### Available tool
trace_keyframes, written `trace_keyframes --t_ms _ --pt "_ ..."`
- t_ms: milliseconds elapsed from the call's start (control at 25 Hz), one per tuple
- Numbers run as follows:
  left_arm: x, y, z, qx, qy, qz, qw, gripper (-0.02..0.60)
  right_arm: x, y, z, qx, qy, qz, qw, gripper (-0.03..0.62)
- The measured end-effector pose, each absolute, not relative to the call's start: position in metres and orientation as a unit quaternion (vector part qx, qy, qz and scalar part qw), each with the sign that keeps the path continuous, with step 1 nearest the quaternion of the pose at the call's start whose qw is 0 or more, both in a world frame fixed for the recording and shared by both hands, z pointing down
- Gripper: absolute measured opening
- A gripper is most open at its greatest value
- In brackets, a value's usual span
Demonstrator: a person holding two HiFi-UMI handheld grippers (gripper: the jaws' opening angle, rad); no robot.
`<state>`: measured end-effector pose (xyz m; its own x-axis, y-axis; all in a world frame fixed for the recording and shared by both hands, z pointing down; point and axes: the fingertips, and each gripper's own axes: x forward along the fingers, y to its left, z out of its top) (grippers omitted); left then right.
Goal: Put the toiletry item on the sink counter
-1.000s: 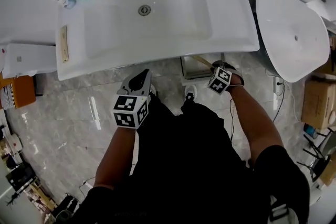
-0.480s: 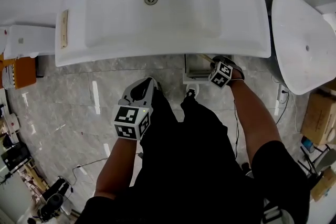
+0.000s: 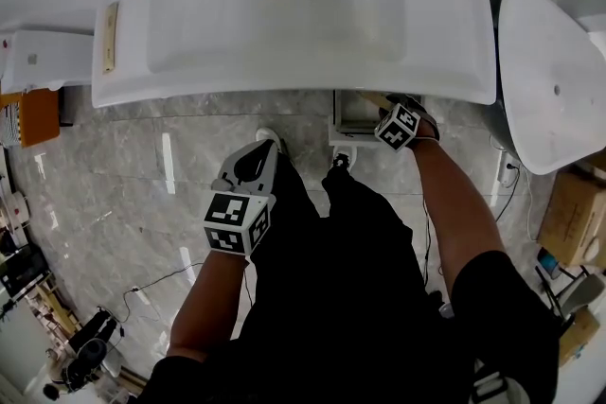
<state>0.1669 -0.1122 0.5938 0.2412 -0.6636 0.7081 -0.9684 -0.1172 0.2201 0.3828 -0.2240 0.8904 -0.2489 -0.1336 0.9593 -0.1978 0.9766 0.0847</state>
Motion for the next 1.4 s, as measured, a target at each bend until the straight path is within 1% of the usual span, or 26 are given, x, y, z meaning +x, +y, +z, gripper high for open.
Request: trace_keyframes --t_ms 320,520,640,840,960,1240,1400 --pt "0.166 -0.115 0.587 0.717 -0.574 0.221 0.328 0.006 0.382 -0.216 0.883 0.112 -0.788 0.032 0.605 0.126" --pt "0.166 -0.119 0.575 0.723 -0.574 0.215 0.319 0.005 0.381 -0.217 0.856 0.150 -0.800 0.043 0.579 0.123" --pt "0.165 -0.124 0.563 0.722 -0.585 0.203 0.308 0.005 0.381 -0.220 0.832 0.172 -0.811 0.045 0.557 0.093" --pt "0.164 -0.125 0.537 0.719 -0.604 0.187 0.288 0.005 0.381 -0.207 0.795 0.177 -0.832 0.078 0.520 0.014" --pt "0.164 -0.125 0.524 0.721 -0.610 0.177 0.278 0.006 0.372 -0.203 0.765 0.173 -0.849 0.114 0.485 0.005" --pt "0.151 -0.120 0.511 0.726 -0.606 0.176 0.275 0.006 0.348 -0.205 0.680 0.215 -0.883 0.181 0.375 0.003" --pt "0.141 -0.120 0.504 0.734 -0.598 0.165 0.276 0.005 0.325 -0.191 0.623 0.224 -0.902 0.189 0.318 0.003"
